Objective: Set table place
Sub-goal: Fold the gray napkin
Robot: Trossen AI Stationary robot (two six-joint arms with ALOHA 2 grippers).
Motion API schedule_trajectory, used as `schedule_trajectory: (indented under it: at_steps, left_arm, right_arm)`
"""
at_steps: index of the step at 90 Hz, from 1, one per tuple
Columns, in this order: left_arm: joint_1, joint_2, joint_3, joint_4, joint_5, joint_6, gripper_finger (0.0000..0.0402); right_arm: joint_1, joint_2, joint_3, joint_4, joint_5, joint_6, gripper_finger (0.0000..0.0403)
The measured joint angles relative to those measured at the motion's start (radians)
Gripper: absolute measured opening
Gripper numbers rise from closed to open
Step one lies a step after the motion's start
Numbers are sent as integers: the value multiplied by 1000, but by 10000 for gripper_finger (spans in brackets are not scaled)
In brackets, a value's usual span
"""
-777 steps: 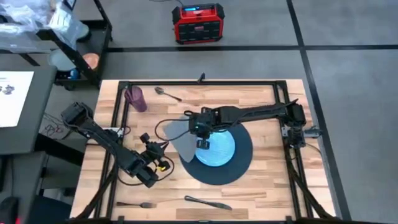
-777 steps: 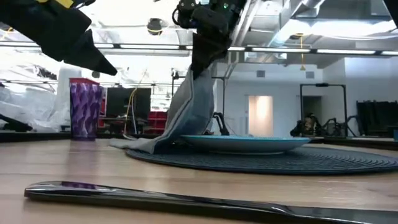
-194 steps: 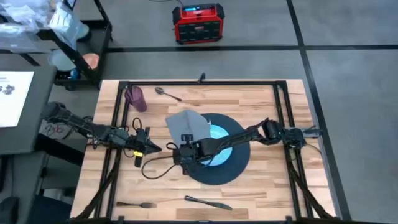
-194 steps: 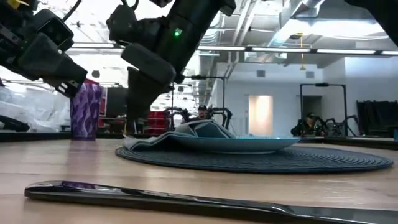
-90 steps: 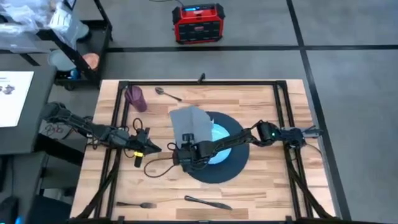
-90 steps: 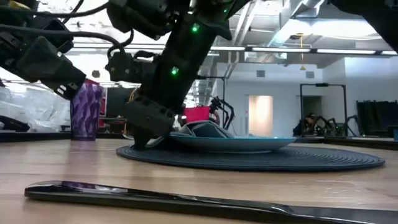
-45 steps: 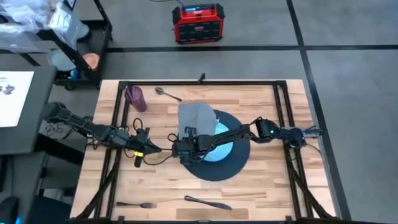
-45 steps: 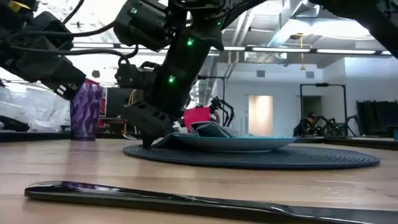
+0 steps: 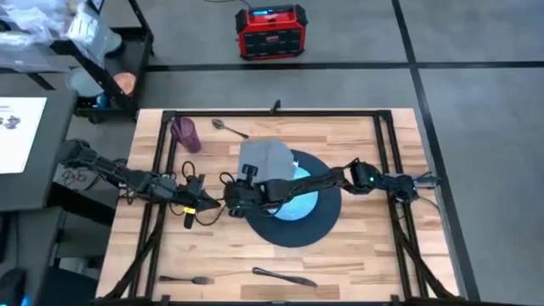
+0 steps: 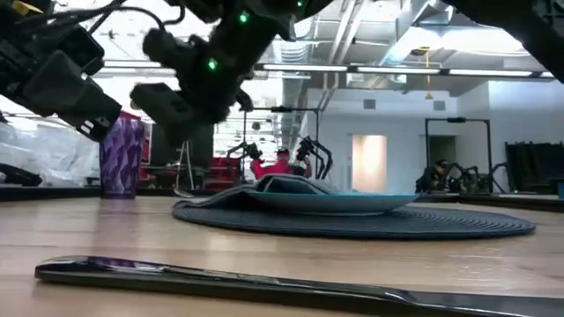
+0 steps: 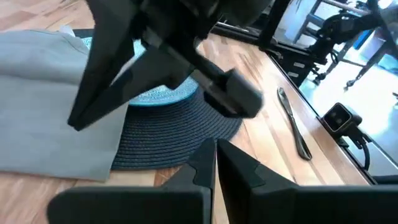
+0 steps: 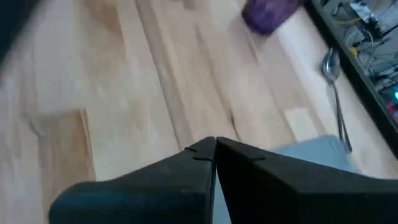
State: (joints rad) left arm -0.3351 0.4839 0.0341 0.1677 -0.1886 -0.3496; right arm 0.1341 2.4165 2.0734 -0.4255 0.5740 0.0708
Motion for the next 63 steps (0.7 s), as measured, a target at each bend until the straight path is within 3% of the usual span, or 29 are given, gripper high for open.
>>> schedule_trajectory:
  at_steps: [12,38,63]
  left_arm:
    - [0,0,0,-3,0,0,0]
    - [0,0,0,-30,4,-4,0]
    - [0,0,0,-30,-8,-4,0]
  right_arm:
    - [0,-2,11,25,-10,1,0]
    - [0,-2,13,-147,-23,51,0]
    - [0,-2,15,-231,-113,56,20]
